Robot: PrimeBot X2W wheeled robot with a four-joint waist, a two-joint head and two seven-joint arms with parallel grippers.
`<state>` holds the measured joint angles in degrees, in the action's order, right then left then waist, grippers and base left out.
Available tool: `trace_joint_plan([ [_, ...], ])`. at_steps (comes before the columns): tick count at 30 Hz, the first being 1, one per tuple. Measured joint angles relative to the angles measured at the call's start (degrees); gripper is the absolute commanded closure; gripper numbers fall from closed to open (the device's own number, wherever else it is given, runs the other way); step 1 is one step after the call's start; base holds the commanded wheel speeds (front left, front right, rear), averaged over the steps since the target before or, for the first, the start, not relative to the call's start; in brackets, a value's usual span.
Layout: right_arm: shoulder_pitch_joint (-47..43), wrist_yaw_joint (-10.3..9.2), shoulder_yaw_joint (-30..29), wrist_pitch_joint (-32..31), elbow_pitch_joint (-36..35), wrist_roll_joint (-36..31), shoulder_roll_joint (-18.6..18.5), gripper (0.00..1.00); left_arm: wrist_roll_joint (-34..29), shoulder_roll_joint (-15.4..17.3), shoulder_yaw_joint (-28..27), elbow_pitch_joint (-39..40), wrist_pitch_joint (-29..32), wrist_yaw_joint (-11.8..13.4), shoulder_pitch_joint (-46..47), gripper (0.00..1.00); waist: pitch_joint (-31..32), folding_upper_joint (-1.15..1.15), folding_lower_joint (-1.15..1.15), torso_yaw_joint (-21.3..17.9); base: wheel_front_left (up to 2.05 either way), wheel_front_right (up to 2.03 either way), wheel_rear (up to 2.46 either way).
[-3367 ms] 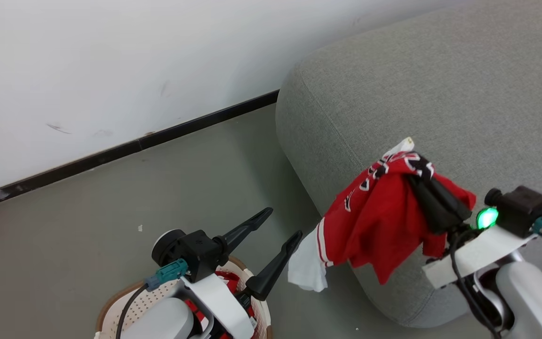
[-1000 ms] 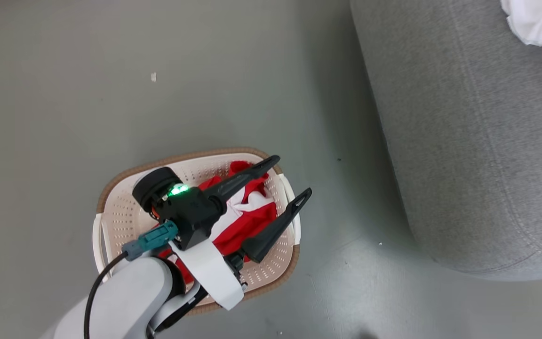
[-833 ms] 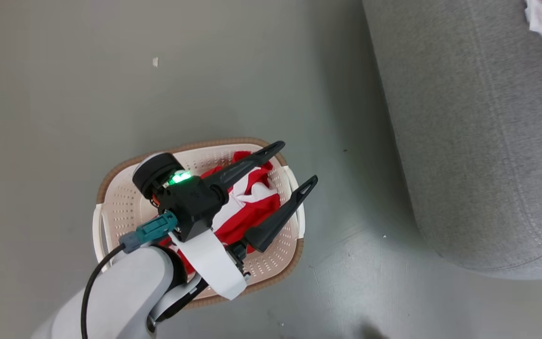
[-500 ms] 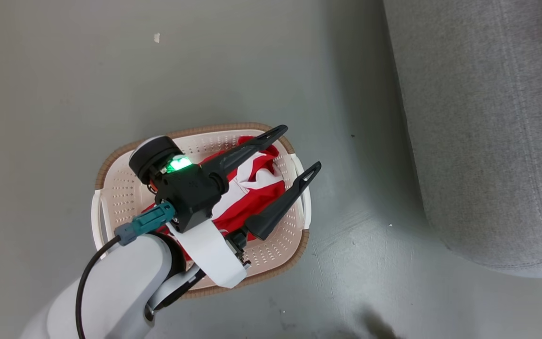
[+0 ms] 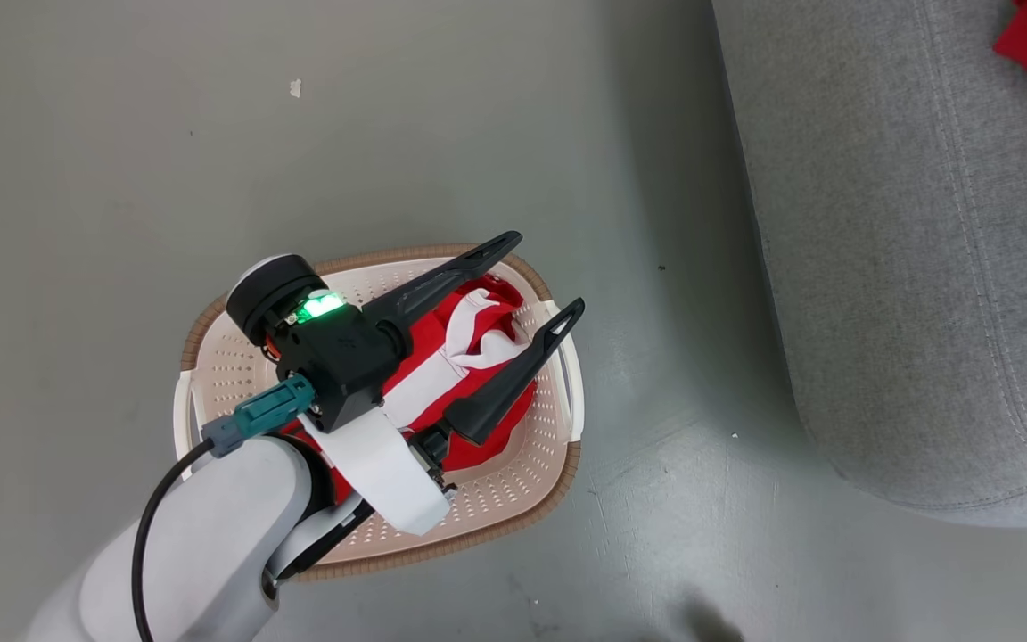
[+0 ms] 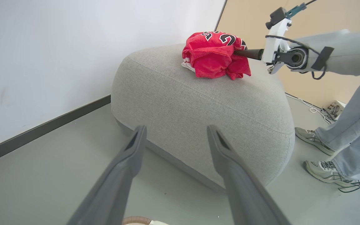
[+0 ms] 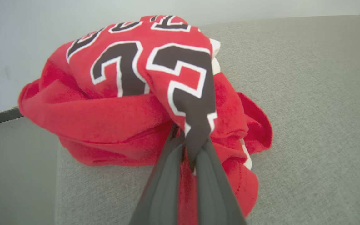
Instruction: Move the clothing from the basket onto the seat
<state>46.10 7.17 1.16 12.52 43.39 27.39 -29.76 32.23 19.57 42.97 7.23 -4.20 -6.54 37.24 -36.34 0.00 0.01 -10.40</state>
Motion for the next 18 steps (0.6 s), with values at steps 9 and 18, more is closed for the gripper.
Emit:
trace_joint_plan([
  [9, 0.0, 0.00, 0.2, 0.2, 0.4, -1.0, 0.3, 0.00, 0.5, 0.1, 0.2, -1.6, -1.6, -0.2, 0.0, 0.00, 2.3, 0.00, 0.00, -0.6, 0.00, 0.00, 0.00],
  [18, -0.2, 0.00, 1.0, -0.6, 3.0, 2.4, 0.2, 0.00, 1.0, -0.1, 0.6, -2.9, -2.6, -0.2, -0.1, 0.00, 4.9, 0.00, 0.00, -1.6, 0.00, 0.00, 0.00],
])
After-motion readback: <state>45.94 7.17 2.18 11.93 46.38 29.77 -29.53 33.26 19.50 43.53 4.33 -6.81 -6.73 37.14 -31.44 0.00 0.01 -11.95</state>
